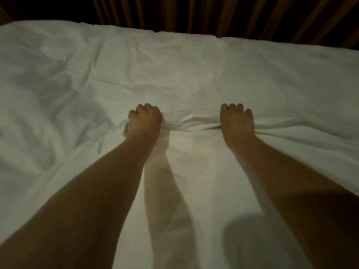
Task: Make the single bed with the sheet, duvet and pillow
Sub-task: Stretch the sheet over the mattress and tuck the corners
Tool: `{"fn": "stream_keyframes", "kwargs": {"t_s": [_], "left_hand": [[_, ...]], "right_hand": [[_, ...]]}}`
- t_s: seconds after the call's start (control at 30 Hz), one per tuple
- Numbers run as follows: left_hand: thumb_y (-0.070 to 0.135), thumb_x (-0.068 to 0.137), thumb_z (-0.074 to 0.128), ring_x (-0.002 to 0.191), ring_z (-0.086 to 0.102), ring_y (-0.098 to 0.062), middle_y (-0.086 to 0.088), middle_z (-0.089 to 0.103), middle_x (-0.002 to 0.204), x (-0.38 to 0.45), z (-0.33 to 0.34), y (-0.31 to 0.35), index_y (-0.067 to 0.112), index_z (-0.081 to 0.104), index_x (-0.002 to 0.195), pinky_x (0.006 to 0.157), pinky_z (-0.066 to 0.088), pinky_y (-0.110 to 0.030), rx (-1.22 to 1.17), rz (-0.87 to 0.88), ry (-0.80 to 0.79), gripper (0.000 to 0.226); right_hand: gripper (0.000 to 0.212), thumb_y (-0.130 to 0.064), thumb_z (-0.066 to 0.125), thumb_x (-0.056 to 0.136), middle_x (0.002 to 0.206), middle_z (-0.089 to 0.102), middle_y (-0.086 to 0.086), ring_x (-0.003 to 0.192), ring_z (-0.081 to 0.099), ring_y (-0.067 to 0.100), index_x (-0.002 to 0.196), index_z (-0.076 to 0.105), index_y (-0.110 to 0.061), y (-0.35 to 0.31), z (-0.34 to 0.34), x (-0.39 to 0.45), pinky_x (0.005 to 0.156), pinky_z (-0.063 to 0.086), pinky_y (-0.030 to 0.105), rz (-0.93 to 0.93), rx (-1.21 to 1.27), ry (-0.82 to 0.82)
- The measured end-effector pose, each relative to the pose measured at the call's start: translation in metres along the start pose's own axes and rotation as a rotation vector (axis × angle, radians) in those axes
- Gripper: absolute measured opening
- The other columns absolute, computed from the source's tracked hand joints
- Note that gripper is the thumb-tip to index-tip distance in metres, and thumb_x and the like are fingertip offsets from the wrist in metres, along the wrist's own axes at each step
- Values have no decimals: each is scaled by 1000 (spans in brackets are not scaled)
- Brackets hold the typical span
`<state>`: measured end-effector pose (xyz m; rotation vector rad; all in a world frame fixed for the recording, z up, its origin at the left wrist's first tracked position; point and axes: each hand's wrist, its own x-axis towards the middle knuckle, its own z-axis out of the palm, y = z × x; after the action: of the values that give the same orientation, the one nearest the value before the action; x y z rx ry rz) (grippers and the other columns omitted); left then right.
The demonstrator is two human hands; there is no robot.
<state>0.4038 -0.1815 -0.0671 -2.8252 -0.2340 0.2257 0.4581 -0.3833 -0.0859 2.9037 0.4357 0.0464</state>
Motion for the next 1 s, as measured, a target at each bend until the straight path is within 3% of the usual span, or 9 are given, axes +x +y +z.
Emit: {"fn": "stream_keyframes", "kwargs": {"t_s": [0.13,0.23,0.37,0.5,0.7,0.8,0.87,0.93,1.0], "left_hand": [[10,87,47,89,62,-26,-8,63,96,10,18,-6,8,62,98,74,50,-32,62,-2,117,19],[5,95,36,109,51,-37,-23,54,115,45,10,-13,-4,52,113,88,42,-43,-57,57,154,26],[4,97,38,116,46,-38,-24,50,123,65,12,-5,-4,48,121,94,37,-45,-84,-3,108,27],[9,92,46,112,48,-35,-18,52,119,43,42,2,0,47,118,90,39,-41,-38,26,32,28],[8,91,48,109,51,-34,-17,53,117,46,41,1,1,48,118,89,40,-39,-20,7,35,28],[23,68,65,72,63,-20,-3,64,79,34,39,-5,15,67,87,65,47,-25,112,44,131,20],[34,57,65,53,58,-13,6,59,60,25,36,-9,21,69,68,54,42,-18,149,55,94,17],[32,60,72,63,61,-15,2,63,72,12,28,-15,21,70,86,58,45,-21,163,32,103,29],[23,78,65,96,59,-25,-9,59,108,-1,18,-18,8,50,127,77,48,-33,127,10,102,53]], "right_hand": [[32,4,40,81,94,63,11,88,59,28,108,54,-6,0,24,10,78,44,35,-24,-112,38],[31,2,49,70,73,64,11,67,61,26,96,63,-5,10,10,40,67,48,30,33,-227,183],[36,7,40,88,107,57,28,101,54,39,124,45,7,11,21,51,91,37,45,19,-25,155],[26,7,42,81,91,62,24,85,58,35,104,54,4,-5,55,27,79,43,41,-1,-62,139],[30,4,39,89,111,54,20,102,50,35,118,42,0,-4,46,30,86,35,42,38,-35,63],[32,1,43,88,112,53,17,103,51,33,120,41,-3,-11,39,20,87,37,40,34,-55,17],[34,0,45,88,113,53,15,102,51,32,122,41,-4,-18,31,15,86,38,40,14,-36,49],[39,-3,48,88,114,52,14,102,52,30,126,41,-6,-27,20,11,85,40,40,-32,-27,85],[44,-5,58,77,104,58,14,91,58,30,121,51,-6,-39,7,6,77,46,37,-96,-26,169]]}}
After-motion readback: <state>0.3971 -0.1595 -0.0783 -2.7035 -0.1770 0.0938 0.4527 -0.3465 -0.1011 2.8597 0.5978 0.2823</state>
